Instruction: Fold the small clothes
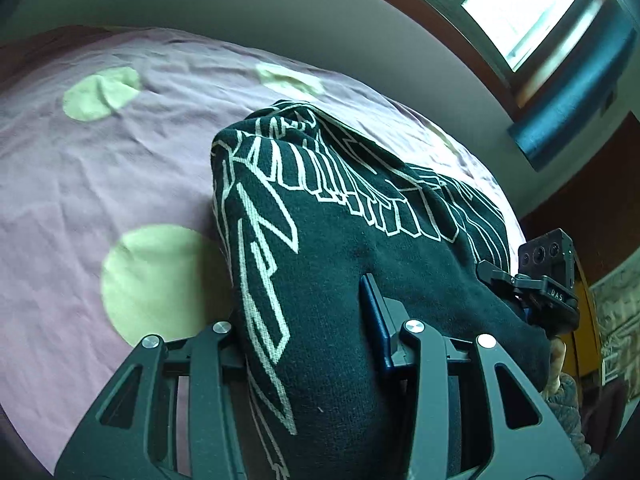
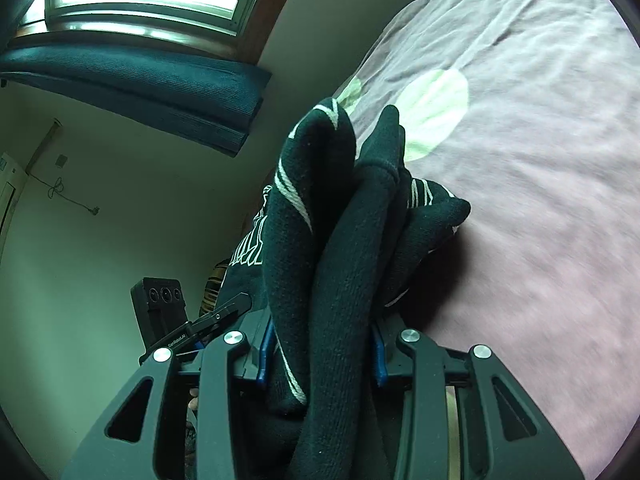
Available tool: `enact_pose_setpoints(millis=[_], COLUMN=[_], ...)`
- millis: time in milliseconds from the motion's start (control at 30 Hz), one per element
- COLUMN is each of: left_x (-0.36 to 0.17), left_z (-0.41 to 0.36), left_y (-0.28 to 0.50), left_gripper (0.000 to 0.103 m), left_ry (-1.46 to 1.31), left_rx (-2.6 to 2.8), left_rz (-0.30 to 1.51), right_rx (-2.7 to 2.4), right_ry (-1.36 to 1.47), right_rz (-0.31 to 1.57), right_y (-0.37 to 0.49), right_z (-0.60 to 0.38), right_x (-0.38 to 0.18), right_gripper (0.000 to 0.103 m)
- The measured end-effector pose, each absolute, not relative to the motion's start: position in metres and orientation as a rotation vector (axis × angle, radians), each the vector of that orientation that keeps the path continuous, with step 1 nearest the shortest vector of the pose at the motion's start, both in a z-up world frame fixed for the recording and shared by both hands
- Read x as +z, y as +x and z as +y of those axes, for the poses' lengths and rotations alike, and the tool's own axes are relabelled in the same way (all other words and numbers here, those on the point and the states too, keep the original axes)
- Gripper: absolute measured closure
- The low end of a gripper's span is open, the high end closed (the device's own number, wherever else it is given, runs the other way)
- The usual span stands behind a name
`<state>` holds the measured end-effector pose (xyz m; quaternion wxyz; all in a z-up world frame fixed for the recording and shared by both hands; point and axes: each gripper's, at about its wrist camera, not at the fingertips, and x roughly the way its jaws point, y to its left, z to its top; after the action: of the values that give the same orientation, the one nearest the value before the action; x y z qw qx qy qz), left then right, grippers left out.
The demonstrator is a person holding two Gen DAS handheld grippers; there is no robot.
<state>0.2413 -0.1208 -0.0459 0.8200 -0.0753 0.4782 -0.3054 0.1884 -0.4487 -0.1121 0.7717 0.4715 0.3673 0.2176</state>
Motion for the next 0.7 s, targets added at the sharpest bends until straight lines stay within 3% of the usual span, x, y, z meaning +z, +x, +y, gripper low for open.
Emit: enact_pose_setpoints(millis=[233,333,433,467,700], left_x=[-0.091,-0.083,-0.070,-0.068,-0.065], left_z=[-0.104,-0.095,-0.085,-0.080,-0.049], left_y=[0.261,0.256,0.236,0.228,0.184], left_gripper=[0.055,0.038,0.022,0.020,0.012], left_ry=[-0.241,-0.223,-0.181,-0.188,-0.333], left_rx=[-0.666,-0.678,-0.712,-0.730,-0.786], left_rz=[1.099,1.061,1.003,0.993,0.997], right_rx=[0.467,0.439,0.395,0.375,0.322], right_ry=[1.086,1.079,1.025,1.002,0.986], right_rz=[0.815,0.841,0.826,0.828,0.886], right_y=[0.184,0.174,0.157,0.148,0.096], right_z=[-0.453,-0.456,-0.456,-0.455,-0.441], right_x=[-0.142,-0.126,-0.104,-0.099,-0.085], right_gripper=[0.066,0.057,0.035,0.032,0.029])
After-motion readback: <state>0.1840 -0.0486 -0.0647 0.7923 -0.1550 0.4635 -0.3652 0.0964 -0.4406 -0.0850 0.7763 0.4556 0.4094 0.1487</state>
